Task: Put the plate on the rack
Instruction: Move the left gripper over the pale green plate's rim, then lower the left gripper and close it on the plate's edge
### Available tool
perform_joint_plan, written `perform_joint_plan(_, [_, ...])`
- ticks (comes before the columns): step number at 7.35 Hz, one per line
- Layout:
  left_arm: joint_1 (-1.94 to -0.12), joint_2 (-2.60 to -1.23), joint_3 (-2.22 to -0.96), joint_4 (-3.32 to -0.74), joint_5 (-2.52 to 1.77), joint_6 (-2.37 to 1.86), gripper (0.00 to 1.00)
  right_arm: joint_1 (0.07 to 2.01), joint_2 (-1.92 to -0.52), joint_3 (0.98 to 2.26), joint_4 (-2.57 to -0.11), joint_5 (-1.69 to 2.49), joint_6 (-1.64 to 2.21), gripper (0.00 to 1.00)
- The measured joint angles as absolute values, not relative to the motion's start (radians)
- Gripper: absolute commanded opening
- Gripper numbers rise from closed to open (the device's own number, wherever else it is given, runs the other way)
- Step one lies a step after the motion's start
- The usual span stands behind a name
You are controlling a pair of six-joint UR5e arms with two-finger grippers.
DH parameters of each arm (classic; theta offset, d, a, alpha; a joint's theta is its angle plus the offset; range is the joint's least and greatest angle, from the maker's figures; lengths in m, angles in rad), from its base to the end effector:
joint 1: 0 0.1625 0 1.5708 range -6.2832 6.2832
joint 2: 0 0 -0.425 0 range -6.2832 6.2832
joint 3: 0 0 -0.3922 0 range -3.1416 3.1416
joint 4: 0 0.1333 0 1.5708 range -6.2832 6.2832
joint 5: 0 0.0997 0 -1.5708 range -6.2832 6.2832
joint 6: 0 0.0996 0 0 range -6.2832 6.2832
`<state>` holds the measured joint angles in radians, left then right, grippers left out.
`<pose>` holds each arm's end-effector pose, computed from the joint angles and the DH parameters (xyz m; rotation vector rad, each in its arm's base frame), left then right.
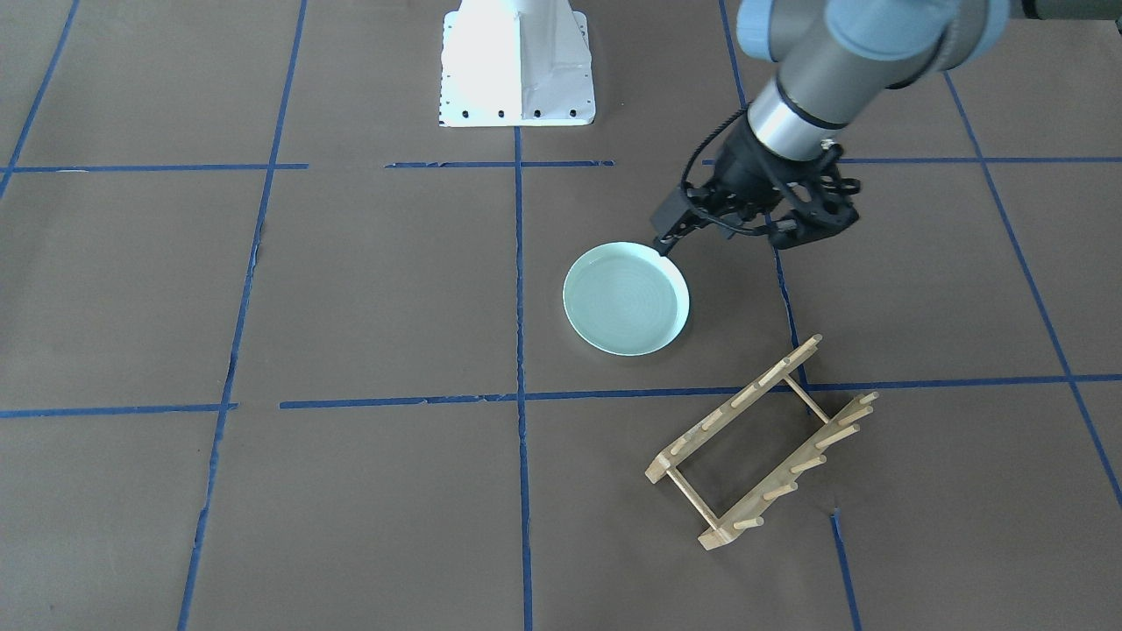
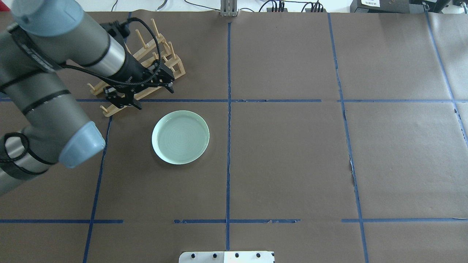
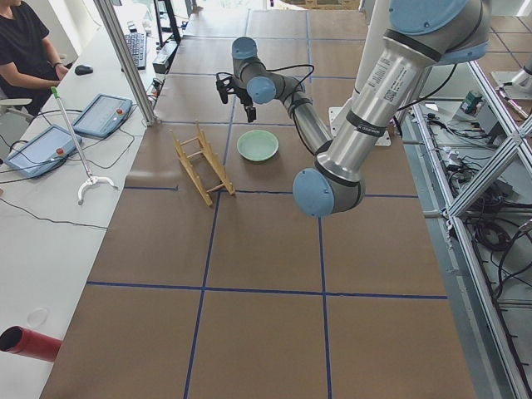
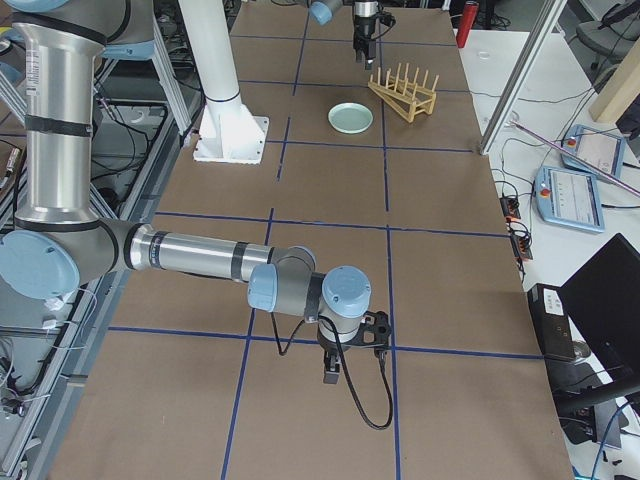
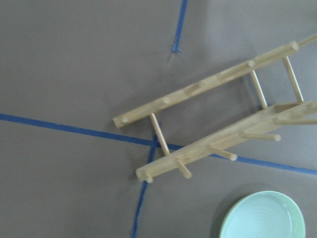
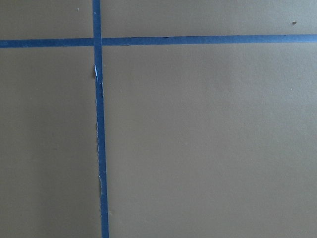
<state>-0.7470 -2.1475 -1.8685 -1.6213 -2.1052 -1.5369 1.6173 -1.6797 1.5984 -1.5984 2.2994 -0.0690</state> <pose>0.3928 -0.4762 0.1899 -0.1153 1.0276 -0.4021 0.0872 -0.4322 0.7015 -0.0619 -0.7326 0.0182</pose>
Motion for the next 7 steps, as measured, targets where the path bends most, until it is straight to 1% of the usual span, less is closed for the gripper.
perform_joint_plan(1, [-0.677, -2.173, -1.838, -1.621, -2.032, -1.586, 1.00, 1.617, -1.680, 1.598, -1.598, 2.299, -0.069, 1.00])
perform_joint_plan(3, [-0.603, -2.252, -1.683, -1.624, -1.985, -1.597, 1.00, 1.618, -1.680, 1.598, -1.598, 2.299, -0.069, 1.00])
perform_joint_plan(7, [-0.578, -2.373, -1.450, -1.625, -1.971, -1.480, 1.00, 1.618, -1.680, 1.598, -1.598, 2.299, -0.069, 1.00])
